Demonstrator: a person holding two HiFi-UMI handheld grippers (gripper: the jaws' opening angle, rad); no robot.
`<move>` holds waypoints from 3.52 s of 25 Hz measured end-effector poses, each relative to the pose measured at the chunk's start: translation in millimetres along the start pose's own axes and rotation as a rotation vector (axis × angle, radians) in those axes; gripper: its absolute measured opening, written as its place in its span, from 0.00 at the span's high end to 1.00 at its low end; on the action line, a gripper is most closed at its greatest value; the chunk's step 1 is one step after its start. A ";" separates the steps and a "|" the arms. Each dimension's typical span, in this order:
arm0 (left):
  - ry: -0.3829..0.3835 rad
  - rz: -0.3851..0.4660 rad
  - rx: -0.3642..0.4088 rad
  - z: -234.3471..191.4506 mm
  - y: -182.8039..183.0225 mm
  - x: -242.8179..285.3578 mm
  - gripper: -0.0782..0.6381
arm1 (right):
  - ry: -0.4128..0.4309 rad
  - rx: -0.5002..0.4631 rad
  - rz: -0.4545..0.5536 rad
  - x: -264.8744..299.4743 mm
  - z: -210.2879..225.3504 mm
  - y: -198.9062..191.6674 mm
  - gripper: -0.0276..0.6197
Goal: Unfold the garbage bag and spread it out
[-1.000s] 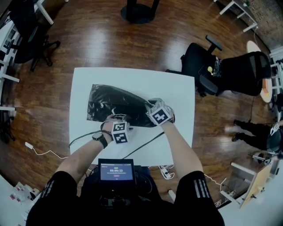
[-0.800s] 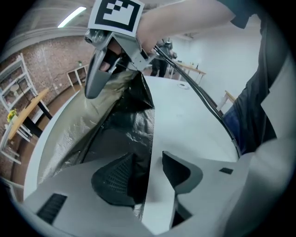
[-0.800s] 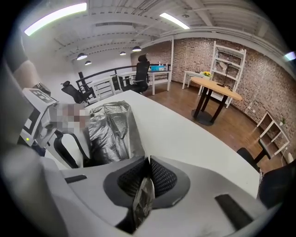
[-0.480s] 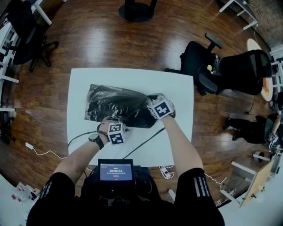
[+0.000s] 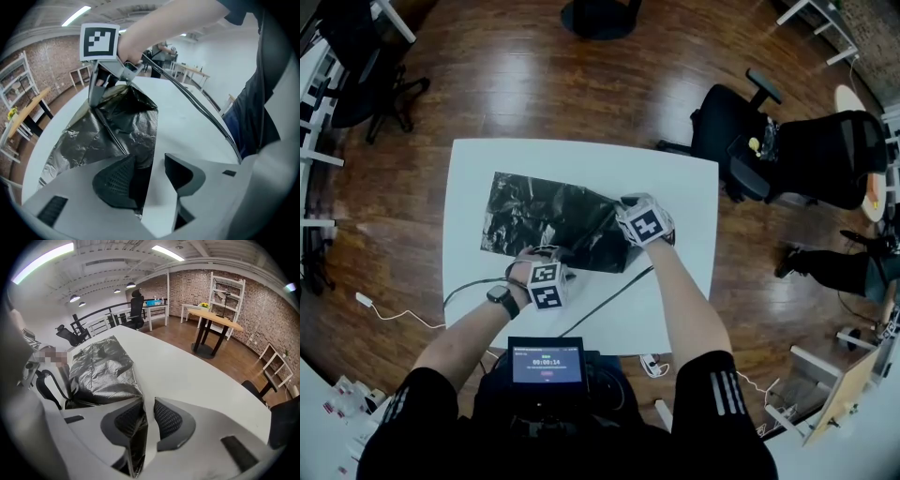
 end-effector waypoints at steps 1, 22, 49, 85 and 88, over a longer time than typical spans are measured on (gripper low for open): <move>0.000 0.001 0.000 -0.2 -0.2 0.3 0.60 | 0.007 0.014 0.006 0.0 1.4 -2.0 0.81; 0.029 0.019 -0.016 4.5 -3.4 1.3 0.60 | 0.205 0.468 0.075 -18.4 33.8 -41.7 0.61; 0.064 -0.035 -0.036 -112.7 29.2 0.9 0.45 | 0.019 0.032 -0.032 -18.0 11.0 -22.6 0.61; 0.001 -0.221 0.040 -129.5 -111.6 -81.2 0.36 | 0.179 -0.300 -0.110 -47.1 -53.1 -63.6 0.46; -0.035 -0.226 0.006 -133.3 -122.4 -80.3 0.34 | 0.200 -0.269 -0.137 -38.4 -49.6 -66.6 0.40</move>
Point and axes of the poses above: the fingertips, and each gripper's own axes: x forward along the fingers, z to its right, y out of its top, the point moved 10 cm from there along -x, backward along the fingers, and after that the axes turned 4 degrees about x, right-handed, at the moved point
